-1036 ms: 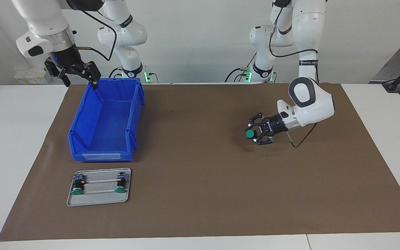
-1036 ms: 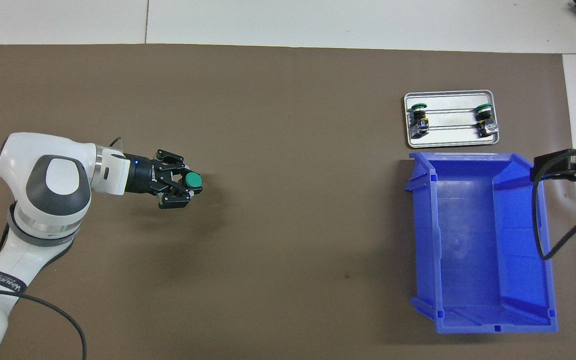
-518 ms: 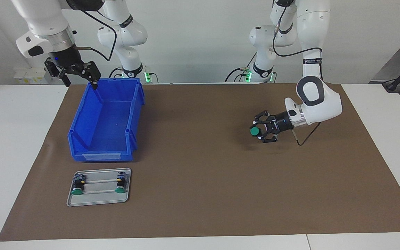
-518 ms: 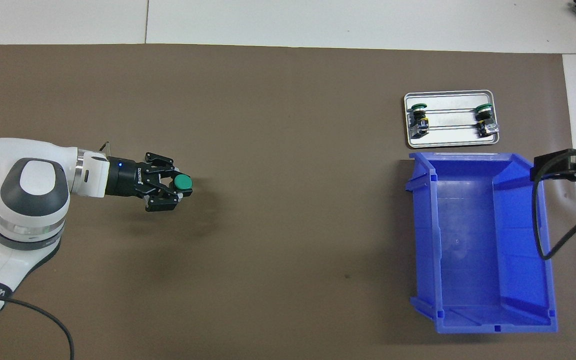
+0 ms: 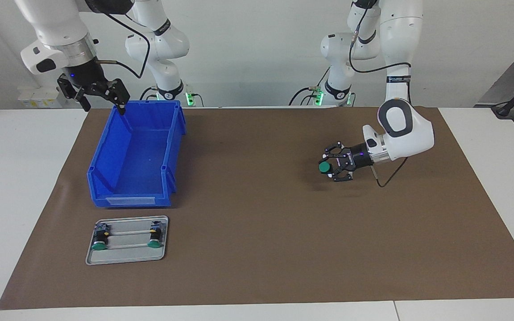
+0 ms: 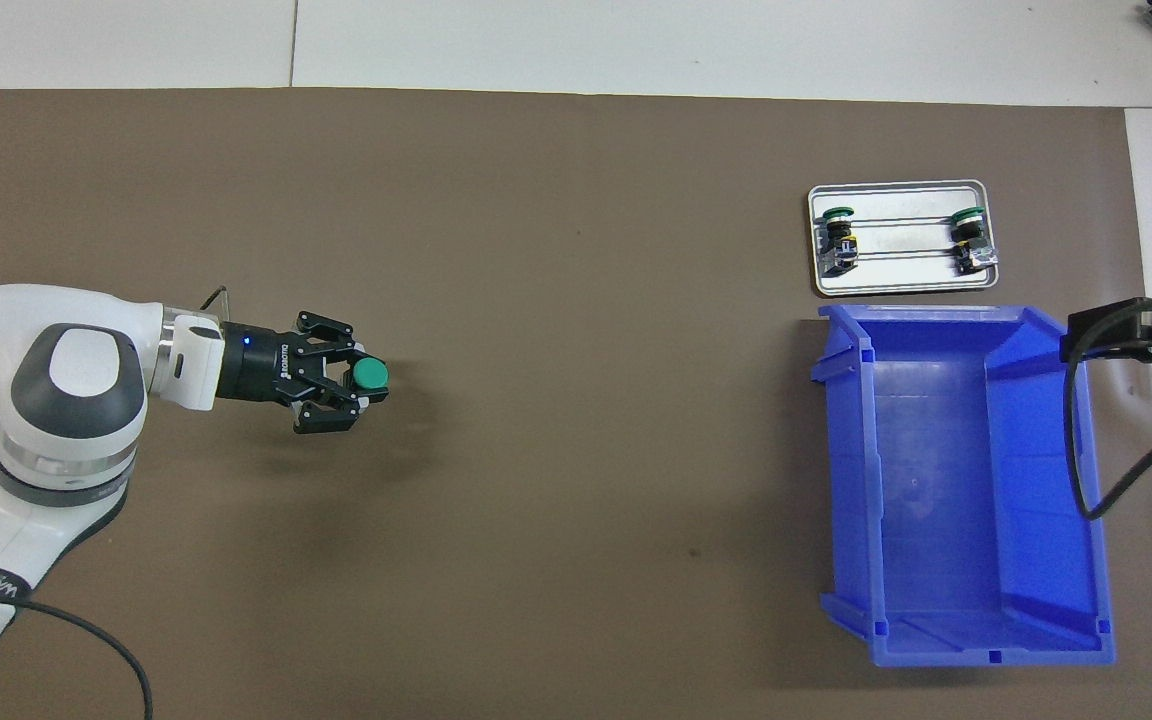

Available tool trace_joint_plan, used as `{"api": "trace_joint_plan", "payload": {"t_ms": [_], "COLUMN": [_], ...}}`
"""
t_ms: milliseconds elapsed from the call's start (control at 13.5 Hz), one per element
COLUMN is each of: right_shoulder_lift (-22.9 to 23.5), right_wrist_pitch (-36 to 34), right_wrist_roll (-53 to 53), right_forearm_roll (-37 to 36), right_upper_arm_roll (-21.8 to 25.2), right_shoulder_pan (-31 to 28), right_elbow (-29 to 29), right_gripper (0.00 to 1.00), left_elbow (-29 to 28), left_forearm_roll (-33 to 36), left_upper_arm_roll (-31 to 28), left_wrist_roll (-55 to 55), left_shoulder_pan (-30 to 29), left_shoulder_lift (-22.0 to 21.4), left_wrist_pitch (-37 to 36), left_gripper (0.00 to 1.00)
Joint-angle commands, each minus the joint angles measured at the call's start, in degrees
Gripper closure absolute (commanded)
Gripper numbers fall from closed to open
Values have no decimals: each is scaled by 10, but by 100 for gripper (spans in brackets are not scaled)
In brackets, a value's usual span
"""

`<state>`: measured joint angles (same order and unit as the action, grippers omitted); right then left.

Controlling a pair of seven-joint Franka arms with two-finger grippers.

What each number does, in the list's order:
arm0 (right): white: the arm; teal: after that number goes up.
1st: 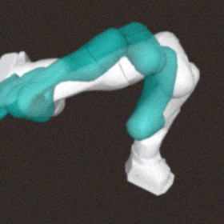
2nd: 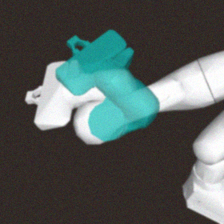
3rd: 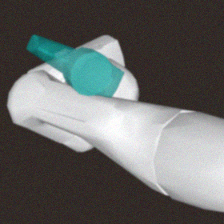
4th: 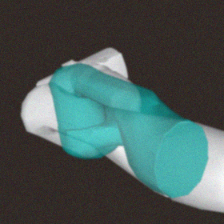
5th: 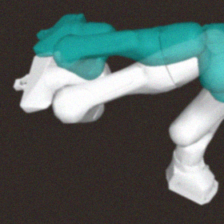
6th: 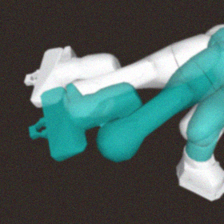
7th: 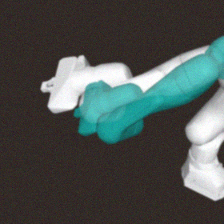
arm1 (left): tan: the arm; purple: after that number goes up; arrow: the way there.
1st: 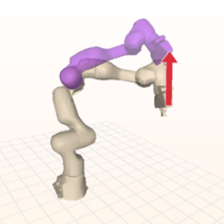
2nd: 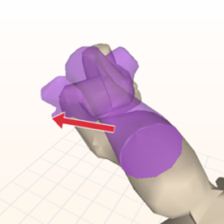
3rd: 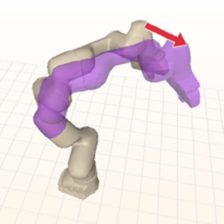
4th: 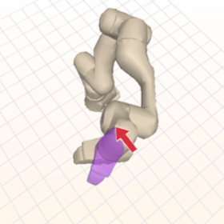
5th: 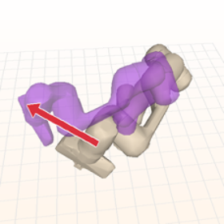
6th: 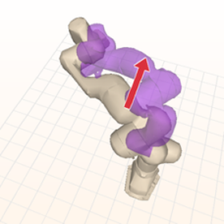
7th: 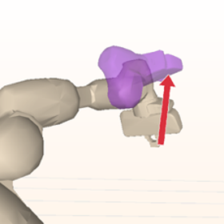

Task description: Place and press button with both arms

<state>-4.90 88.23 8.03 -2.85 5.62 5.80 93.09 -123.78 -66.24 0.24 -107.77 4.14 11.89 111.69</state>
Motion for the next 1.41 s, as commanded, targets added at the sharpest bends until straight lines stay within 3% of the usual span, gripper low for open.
{"api": "trace_joint_plan", "payload": {"t_ms": [0,148,370,666,1036,1184,1332], "right_shoulder_lift": [-9,-9,-9,-9,-9,-9,-9], "right_wrist_pitch": [6,6,6,6,6,5,6], "right_wrist_roll": [-13,-12,-12,-13,-12,-12,-13], "right_forearm_roll": [9,9,9,9,9,9,9], "right_upper_arm_roll": [-3,-3,-3,-3,-3,-3,-3], "right_shoulder_pan": [-4,-4,-4,-4,-4,-4,-4], "right_elbow": [12,12,12,12,12,12,12], "right_gripper": [0,0,0,0,0,0,0], "left_elbow": [-48,-55,-77,-96,-117,-115,-113], "left_forearm_roll": [-81,-125,-249,-327,-336,-354,-360], "left_upper_arm_roll": [0,1,1,1,1,-2,-3], "left_wrist_roll": [-80,-98,-180,-249,-278,-355,-380], "left_shoulder_pan": [10,22,47,59,59,45,33], "left_shoulder_lift": [-18,-14,-9,2,5,71,81], "left_wrist_pitch": [18,17,12,-4,-13,-105,-113], "left_gripper": [89,88,85,84,84,84,83]}}
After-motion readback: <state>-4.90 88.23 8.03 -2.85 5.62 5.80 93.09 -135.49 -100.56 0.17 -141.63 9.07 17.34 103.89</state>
